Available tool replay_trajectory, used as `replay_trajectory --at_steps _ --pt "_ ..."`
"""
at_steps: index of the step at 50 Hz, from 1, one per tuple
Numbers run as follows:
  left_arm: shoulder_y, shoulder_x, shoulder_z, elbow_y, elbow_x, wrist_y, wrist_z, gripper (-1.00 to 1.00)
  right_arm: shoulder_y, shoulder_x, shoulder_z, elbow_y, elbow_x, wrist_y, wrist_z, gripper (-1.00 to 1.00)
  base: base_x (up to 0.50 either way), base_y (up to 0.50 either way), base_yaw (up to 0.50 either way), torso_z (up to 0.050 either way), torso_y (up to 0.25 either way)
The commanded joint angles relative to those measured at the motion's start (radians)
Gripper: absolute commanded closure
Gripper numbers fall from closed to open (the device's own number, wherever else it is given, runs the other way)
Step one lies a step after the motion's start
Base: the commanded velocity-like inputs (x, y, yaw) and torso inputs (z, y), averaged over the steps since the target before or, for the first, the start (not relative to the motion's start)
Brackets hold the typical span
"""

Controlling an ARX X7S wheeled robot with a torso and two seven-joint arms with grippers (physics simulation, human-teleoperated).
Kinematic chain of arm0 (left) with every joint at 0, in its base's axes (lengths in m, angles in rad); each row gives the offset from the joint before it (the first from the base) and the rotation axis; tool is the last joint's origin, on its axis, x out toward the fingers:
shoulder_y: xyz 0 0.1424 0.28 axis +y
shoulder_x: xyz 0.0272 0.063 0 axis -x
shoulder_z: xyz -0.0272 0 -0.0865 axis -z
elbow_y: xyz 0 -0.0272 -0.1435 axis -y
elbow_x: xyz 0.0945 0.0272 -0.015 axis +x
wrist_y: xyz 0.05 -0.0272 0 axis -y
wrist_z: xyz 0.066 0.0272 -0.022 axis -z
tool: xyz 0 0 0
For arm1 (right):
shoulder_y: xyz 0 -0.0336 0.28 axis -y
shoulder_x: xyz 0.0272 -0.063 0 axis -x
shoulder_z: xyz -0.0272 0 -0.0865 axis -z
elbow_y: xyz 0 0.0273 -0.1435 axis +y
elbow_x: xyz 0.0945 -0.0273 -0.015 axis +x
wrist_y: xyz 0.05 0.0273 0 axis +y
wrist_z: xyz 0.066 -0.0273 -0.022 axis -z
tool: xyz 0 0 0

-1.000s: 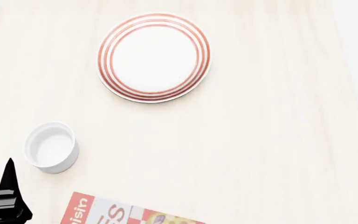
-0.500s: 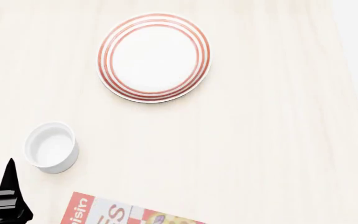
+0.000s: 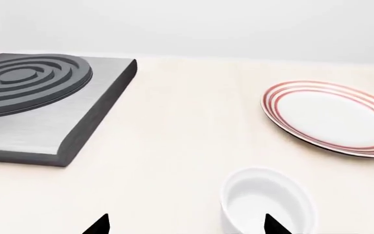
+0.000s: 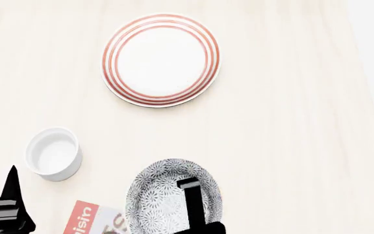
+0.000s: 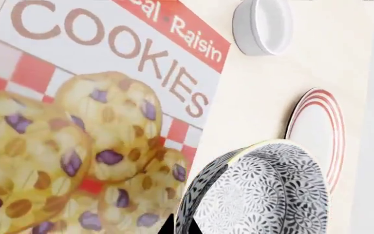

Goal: Pick the akita bowl on the cookies box and place it on the plate.

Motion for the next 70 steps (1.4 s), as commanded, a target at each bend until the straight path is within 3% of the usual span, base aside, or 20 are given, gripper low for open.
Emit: replay_trajectory --at_steps 1,19,58,70 --pt "0.009 -0.004 0.004 0.004 -0.002 0.012 0.007 -1.00 0.133 0.084 -0.135 0.029 -0.369 -0.022 -0.287 1.00 0.00 0.00 0.00 0.000 0.000" --pt "0.022 -0.010 0.021 0.003 0.008 0.037 0.022 -1.00 0.194 0.094 -0.255 0.302 -0.665 -0.252 -0.443 1.00 0.00 0.00 0.00 0.000 0.000" --pt "0.047 -0.021 0.033 0.021 -0.001 0.074 0.040 -1.00 0.026 -0.235 -0.185 1.222 -0.911 -0.705 -0.537 1.00 0.00 0.00 0.00 0.000 0.000" --pt "0.052 -0.026 0.044 0.018 0.005 0.091 0.052 -1.00 -0.021 -0.314 -0.179 1.395 -0.948 -0.781 -0.535 1.00 0.00 0.00 0.00 0.000 0.000"
